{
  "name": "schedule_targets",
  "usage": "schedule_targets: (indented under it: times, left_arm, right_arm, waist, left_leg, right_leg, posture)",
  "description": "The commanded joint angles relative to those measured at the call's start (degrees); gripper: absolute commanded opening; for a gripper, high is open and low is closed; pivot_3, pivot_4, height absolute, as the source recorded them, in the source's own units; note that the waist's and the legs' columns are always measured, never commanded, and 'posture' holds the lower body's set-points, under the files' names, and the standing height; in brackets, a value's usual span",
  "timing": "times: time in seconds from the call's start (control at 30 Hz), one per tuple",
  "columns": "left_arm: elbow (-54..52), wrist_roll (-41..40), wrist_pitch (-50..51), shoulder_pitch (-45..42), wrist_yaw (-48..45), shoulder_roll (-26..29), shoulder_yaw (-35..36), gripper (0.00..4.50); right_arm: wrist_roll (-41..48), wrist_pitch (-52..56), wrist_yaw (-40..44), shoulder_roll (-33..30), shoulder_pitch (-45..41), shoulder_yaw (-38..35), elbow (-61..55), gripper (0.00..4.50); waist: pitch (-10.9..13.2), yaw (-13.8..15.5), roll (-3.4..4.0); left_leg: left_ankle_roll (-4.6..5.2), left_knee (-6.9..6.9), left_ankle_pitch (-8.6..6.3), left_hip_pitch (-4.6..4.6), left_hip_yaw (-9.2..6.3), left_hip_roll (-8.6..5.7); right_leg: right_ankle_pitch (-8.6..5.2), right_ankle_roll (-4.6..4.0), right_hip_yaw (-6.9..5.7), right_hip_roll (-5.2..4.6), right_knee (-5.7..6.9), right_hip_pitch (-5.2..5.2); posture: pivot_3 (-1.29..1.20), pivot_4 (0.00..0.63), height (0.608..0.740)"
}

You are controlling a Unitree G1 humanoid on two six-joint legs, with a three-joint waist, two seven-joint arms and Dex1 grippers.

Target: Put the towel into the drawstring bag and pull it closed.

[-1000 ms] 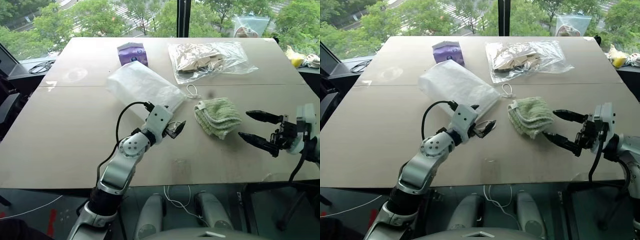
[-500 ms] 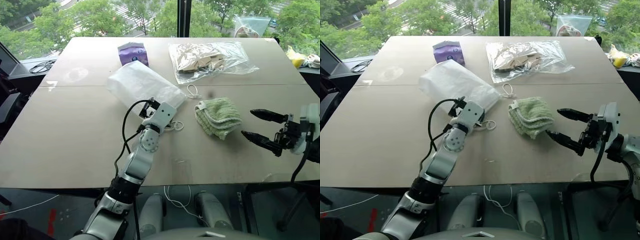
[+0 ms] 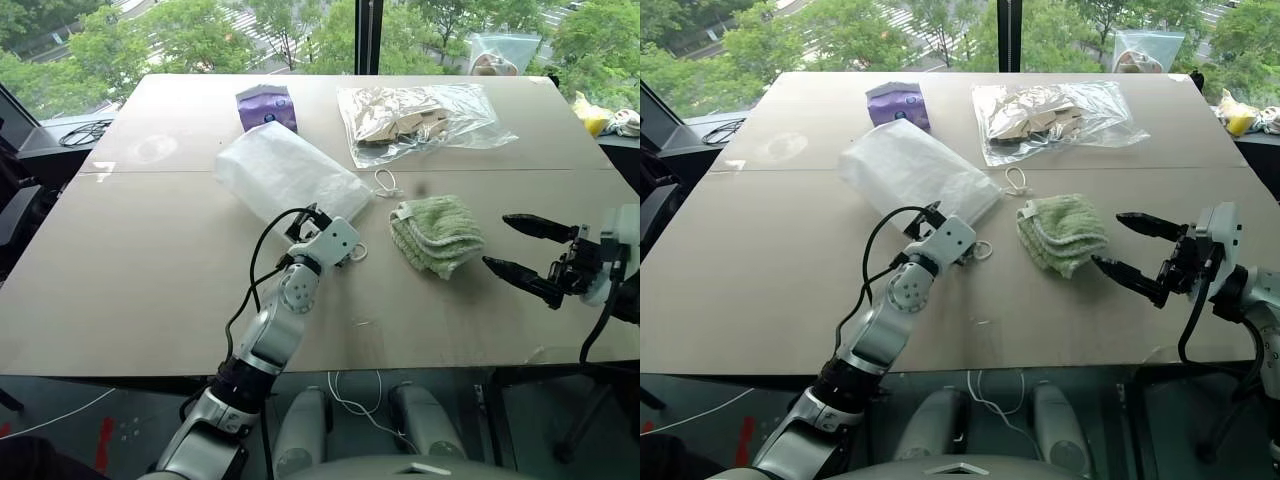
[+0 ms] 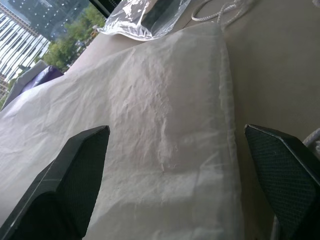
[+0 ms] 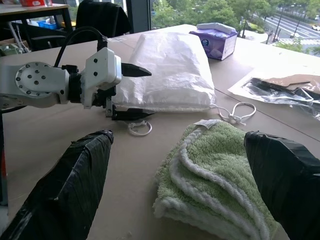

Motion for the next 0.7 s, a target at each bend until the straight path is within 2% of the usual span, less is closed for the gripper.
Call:
schedule_targets:
  times: [0.03,0.7]
  left_arm:
    - [-2.6,1.9,-0.1,-0.1,-0.4,-0.3,0.1,4.44]
    - [-1.3,5.3,-0.9,-2.3,7.9,-2.4,6.0,4.44]
  right_arm:
    - [0.0,-1.1,-0.5,0.1,-0.5,-1.1,-2.1,4.50]
    - [-0.9,-2.0,-1.0,0.8,-1.6,-0.4,-0.9,4.50]
  waist:
    - [0.0,0.0,0.00]
    - [0.0,0.1,0.00]
  left_leg:
    - [0.00,0.00,0.00,0.00,0.00,0.00]
    - [0.00,0.00,0.00,-0.01,0.00,0.00]
  right_leg:
    - [0.00,0.00,0.00,0.00,0.00,0.00]
    - [0.03,0.06,0.00,-0.01,0.00,0.00]
  posture:
    - [0.00,0.150,0.740]
    - [0.00,0.150,0.740]
